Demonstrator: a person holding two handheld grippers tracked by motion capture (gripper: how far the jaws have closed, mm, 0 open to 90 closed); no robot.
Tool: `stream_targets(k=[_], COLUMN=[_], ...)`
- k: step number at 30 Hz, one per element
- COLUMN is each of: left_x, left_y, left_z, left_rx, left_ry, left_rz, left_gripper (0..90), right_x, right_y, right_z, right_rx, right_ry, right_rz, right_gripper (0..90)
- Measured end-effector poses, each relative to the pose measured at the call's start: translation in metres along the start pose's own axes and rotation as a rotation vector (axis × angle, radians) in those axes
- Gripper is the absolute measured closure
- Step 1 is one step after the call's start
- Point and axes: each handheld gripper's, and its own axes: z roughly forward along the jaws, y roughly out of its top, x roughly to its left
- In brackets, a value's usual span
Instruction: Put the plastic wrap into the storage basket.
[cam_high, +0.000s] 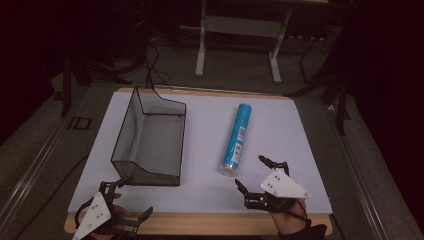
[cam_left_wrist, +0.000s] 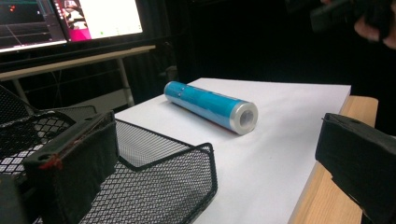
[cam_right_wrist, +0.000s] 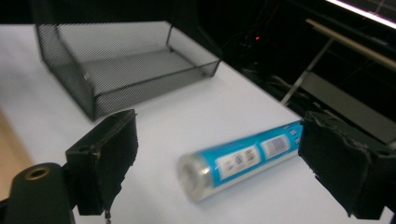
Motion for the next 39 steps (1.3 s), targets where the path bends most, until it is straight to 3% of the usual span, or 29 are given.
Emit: stream_targets(k=[4, 8, 12, 19, 23, 24, 25, 32, 39], left_x=[0.0, 0.0, 0.0, -0.001, -0.002, -0.002, -0.002, -0.002, -0.002], left_y=[0.0, 0.0, 0.0, 0.0, 0.0, 0.0, -0.001, 0.0, 0.0], left_z=[0.0, 0.0, 0.0, 0.001, 0.001, 0.001, 0.002, 0.001, 0.001], left_rx=[0.001, -0.003, 0.002, 0.003, 0.016, 0.016, 0.015, 0.013, 0.012], left_ry=[-0.005, -0.006, -0.009, -0.018, -0.015, -0.015, -0.022, -0.026, -0.029], left_rz=[0.001, -0.006, 0.001, 0.006, 0.016, 0.016, 0.018, 0.017, 0.014], left_gripper=[0.1, 0.1, 0.1, 0.1, 0.1, 0.1, 0.0, 0.0, 0.0], right_x=[-0.01, -0.021, -0.032, -0.046, -0.058, -0.058, -0.063, -0.079, -0.091], right_y=[0.013, 0.028, 0.038, 0.047, 0.048, 0.048, 0.049, 0.049, 0.048], right_z=[0.004, 0.01, 0.02, 0.049, 0.072, 0.072, 0.084, 0.111, 0.138], right_rx=[-0.01, -0.016, -0.019, 0.046, 0.098, 0.098, 0.132, 0.205, 0.285], right_ry=[0.007, -0.027, -0.06, -0.109, -0.112, -0.112, -0.152, -0.167, -0.172], right_rz=[0.008, -0.006, 0.012, 0.045, 0.12, 0.12, 0.152, 0.247, 0.308], right_gripper=[11.2, 11.1, 11.0, 9.7, 9.0, 9.0, 9.0, 8.5, 8.5])
